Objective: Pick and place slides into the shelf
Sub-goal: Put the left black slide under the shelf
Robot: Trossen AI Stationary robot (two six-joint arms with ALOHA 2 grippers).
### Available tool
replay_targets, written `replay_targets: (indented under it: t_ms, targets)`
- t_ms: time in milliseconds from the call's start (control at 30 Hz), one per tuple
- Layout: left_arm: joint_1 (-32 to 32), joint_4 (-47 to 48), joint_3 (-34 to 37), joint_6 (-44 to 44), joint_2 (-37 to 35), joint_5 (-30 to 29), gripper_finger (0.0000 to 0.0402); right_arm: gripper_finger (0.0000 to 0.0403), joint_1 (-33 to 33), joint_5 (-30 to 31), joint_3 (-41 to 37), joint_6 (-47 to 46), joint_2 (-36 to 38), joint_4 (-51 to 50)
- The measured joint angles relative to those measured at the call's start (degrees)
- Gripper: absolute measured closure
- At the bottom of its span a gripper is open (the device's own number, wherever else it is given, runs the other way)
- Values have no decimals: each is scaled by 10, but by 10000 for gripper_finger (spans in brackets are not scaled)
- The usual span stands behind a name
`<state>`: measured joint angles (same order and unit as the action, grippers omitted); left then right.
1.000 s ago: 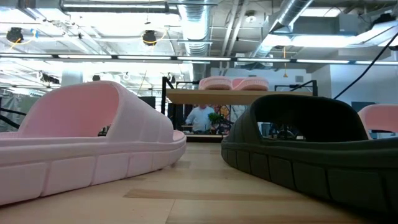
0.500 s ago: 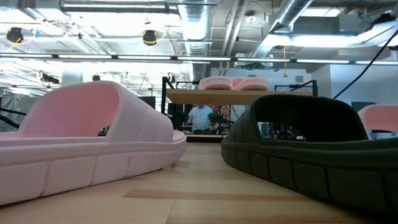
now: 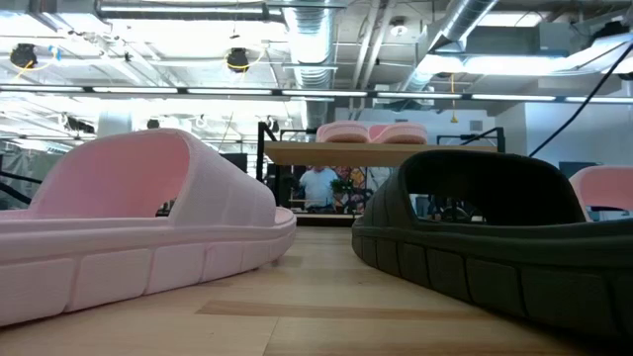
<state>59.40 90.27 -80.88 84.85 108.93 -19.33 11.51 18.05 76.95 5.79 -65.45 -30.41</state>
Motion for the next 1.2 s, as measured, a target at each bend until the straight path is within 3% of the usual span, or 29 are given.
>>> replay_targets:
  t_ms: [567, 1200]
  targets:
    - [-50, -2, -1, -66, -48, -94, 401, 276, 0, 0, 0, 2, -3, 0]
    - [-192, -2, -1, -287, -124, -283, 401, 276, 0, 0, 0, 2, -3, -5]
